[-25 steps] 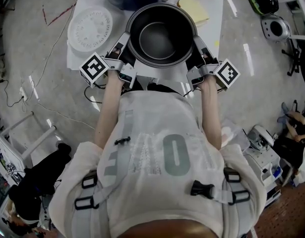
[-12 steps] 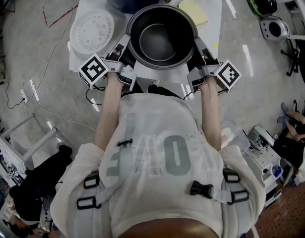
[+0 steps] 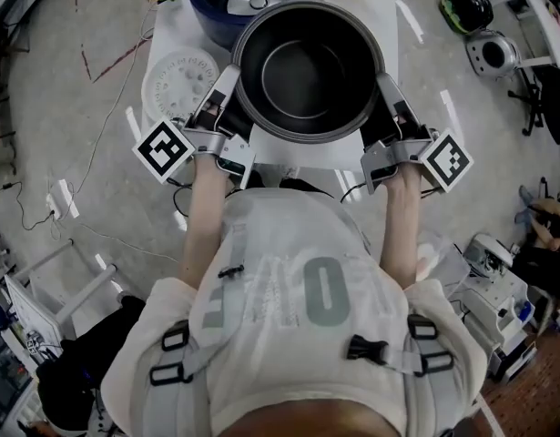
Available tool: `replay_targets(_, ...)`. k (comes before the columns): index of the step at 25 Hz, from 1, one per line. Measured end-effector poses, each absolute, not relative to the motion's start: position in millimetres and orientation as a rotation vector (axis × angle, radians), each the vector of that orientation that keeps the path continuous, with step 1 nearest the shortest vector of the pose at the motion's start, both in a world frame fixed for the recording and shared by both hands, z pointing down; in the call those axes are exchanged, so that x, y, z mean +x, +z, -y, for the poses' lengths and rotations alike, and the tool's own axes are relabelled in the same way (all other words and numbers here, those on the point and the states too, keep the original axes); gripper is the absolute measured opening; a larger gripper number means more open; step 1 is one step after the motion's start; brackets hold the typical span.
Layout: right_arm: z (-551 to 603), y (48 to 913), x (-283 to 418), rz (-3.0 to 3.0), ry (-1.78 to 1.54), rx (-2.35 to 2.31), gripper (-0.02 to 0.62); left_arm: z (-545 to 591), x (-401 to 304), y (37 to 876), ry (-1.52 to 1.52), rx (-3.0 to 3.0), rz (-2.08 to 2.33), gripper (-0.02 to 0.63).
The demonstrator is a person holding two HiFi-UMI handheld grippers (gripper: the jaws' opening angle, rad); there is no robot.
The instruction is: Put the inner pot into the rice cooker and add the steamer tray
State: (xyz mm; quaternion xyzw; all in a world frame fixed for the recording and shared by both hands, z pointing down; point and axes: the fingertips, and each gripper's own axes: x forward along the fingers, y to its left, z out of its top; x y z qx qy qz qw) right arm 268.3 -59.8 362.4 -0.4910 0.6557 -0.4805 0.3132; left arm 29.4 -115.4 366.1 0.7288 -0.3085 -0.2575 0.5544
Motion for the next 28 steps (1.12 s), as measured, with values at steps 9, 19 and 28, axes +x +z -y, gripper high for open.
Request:
replay_targets(9,70,279,261,-1.776,-1.119,-1.249,0.021,130,22,289,-0.630,1.803,0.652,0.034)
replay_targets(19,143,232,239,-1.833,-0.998,-1.167,0.021,194,-3,230,-0.686,1.934,0.676,0.034)
replay_targets(28,221,244,215,-1.780,-1.060,-1.161,0.021,270,-28,234,-0.654,1.923,0.730,0.034)
